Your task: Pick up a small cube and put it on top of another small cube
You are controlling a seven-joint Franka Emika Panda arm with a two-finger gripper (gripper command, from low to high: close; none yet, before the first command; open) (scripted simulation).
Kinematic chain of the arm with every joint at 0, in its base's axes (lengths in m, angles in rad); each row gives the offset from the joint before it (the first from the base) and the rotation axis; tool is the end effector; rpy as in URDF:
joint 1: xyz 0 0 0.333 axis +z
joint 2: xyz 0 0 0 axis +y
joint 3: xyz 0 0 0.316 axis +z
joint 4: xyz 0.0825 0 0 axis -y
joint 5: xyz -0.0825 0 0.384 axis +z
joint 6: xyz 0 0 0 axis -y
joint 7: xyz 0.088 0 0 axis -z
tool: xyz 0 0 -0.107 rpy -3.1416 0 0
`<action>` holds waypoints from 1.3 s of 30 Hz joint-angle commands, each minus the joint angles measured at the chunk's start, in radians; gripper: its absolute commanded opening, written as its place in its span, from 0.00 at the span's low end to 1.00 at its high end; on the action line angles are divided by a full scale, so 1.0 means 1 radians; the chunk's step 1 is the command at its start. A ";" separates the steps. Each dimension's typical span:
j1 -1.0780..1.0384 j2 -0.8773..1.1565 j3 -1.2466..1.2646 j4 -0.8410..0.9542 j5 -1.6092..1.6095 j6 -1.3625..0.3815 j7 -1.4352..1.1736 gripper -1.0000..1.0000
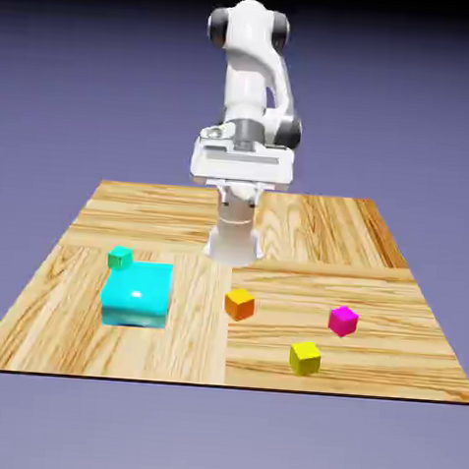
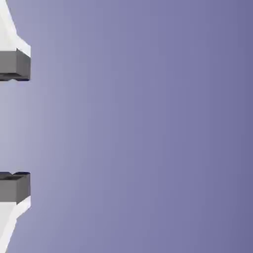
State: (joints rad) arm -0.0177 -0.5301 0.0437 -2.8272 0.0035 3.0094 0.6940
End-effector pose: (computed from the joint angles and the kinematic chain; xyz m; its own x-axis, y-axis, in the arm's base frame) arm 0.3897 0.0097 0.4304 0.5930 -0.6193 0.5145 -0.4705 -0.7851 -0.4028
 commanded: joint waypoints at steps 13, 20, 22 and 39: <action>-0.279 0.375 0.411 -0.162 0.033 -0.259 -0.442 0.50; -0.128 0.556 0.168 -0.130 -0.272 -0.123 -0.226 0.50; -0.084 0.607 0.098 -0.121 -0.358 -0.084 -0.165 0.50; -0.203 0.466 0.289 -0.146 -0.120 -0.191 -0.334 0.00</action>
State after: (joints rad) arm -0.2198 -0.0643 0.3322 -2.9730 -0.1168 2.8182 0.3605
